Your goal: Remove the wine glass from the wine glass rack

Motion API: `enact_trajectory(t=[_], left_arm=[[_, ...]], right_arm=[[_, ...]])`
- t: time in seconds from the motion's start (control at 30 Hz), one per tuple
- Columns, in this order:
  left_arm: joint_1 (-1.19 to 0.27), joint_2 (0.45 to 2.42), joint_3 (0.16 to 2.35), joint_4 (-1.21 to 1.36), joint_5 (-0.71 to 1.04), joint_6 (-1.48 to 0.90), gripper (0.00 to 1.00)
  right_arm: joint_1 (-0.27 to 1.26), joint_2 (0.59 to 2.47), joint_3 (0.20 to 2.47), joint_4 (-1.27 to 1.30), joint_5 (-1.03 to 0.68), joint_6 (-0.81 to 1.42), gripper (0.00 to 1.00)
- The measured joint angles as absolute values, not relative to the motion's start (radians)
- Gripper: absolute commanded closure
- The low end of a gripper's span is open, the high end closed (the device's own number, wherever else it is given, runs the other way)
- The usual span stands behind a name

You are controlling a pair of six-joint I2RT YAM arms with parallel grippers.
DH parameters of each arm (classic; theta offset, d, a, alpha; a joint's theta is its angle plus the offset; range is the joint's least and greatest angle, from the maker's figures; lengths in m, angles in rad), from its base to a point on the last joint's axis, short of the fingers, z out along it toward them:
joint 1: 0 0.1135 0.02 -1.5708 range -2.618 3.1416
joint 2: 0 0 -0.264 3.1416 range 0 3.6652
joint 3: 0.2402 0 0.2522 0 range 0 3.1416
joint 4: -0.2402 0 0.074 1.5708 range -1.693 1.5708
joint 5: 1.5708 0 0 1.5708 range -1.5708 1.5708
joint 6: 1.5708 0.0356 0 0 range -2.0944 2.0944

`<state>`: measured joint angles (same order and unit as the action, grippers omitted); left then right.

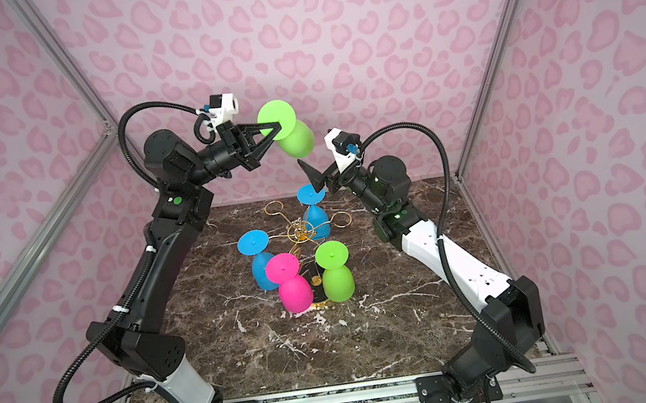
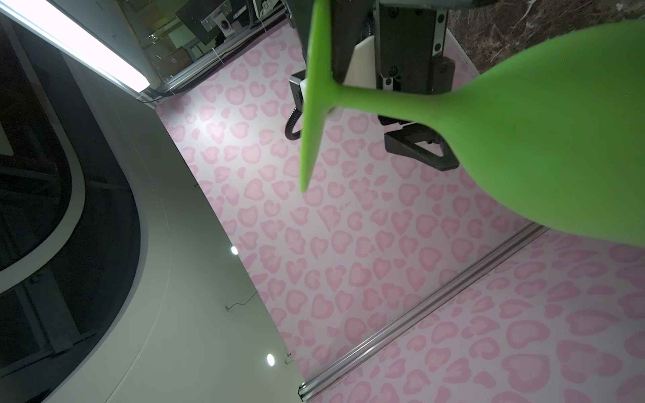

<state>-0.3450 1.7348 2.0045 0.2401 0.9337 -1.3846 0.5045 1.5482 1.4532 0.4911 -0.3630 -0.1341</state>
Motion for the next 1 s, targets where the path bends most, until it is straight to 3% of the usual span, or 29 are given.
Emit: enact_trajectory(t=[0.5,1.0], left_arm=[[-0.347,1.714,1.956,0.313,0.936,-1.465,0.96],[-0.346,1.701,1.904,0.398,0.946,-1.548,0.96]], right_arm=[[0.535,1.709,1.644,0.481,-0.374,-0.134,0.02],[0.539,1.752,1.702,0.466,-0.366,-0.134,0.12]])
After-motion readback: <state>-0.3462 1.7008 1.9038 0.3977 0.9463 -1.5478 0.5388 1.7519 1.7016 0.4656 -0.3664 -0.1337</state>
